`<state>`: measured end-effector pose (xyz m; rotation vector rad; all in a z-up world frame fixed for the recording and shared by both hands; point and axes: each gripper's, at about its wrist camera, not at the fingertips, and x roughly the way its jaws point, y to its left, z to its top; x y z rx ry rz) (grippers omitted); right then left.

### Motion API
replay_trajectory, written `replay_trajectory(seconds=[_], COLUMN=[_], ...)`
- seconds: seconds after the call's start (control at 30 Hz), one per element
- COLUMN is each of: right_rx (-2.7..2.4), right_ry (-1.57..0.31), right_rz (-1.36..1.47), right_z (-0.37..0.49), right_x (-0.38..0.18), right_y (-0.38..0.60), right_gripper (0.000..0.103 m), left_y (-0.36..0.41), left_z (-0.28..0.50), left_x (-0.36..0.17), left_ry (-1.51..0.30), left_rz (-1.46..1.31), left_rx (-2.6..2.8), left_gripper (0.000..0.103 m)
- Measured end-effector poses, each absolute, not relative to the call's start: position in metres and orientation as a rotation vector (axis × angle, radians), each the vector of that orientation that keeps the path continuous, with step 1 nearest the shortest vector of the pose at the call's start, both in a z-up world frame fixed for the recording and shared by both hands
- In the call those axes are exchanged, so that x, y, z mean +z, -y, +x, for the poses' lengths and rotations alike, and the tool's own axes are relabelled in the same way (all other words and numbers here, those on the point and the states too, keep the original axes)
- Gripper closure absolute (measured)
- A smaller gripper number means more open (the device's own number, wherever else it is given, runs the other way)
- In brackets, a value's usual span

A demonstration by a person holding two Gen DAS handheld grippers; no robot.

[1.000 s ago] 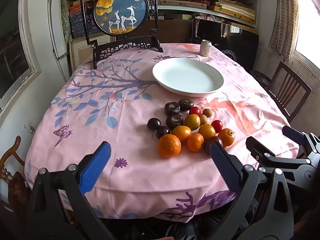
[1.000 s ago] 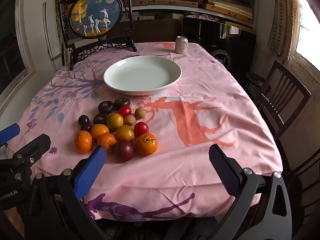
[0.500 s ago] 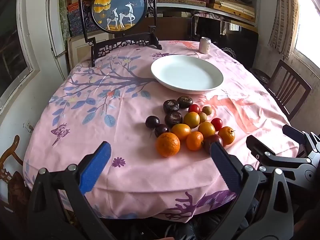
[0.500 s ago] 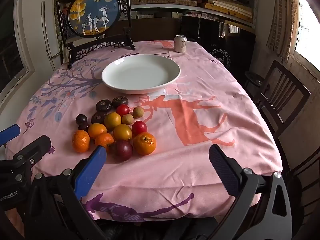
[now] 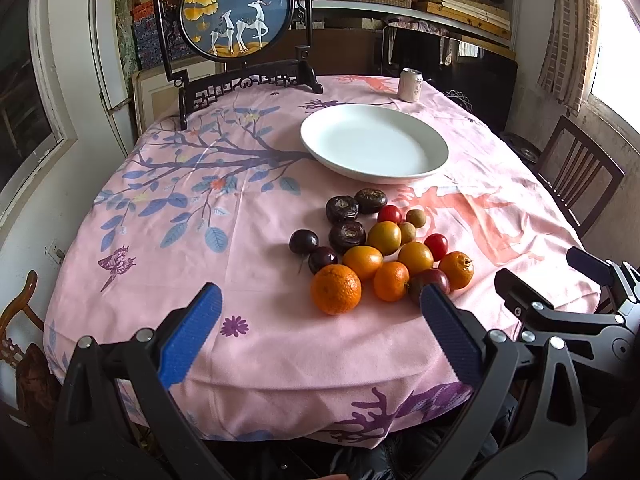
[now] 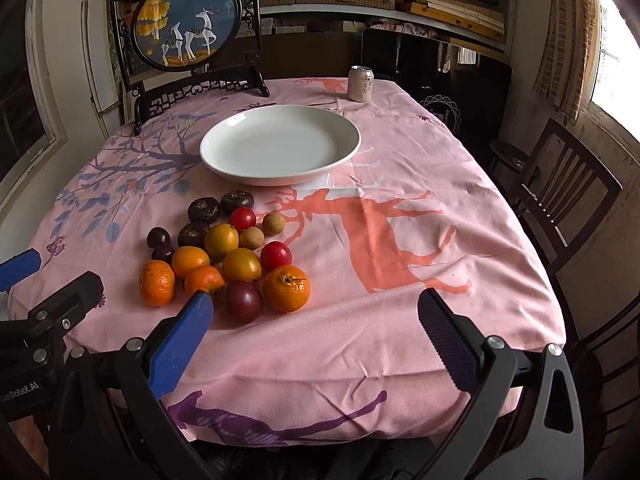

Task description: Organize fruits

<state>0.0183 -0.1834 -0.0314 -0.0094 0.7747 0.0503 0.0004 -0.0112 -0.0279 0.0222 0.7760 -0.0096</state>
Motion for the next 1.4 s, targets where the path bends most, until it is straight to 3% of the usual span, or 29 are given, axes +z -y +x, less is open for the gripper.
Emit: replay_trajectory(seconds=[1.4], right_rx=[0.048], right_ry=[-0.796], right_rz=[-0.011], right_z=[0.025], right_x=[-0.037], right_y=[0.181], right_gripper=[0.001], left_y=[0.005], left_z=[0.013], left_x=[-0.028], left_ry=[-0.802], left_rz=[0.020], left_rx=[-0.016], left_gripper=[0.002])
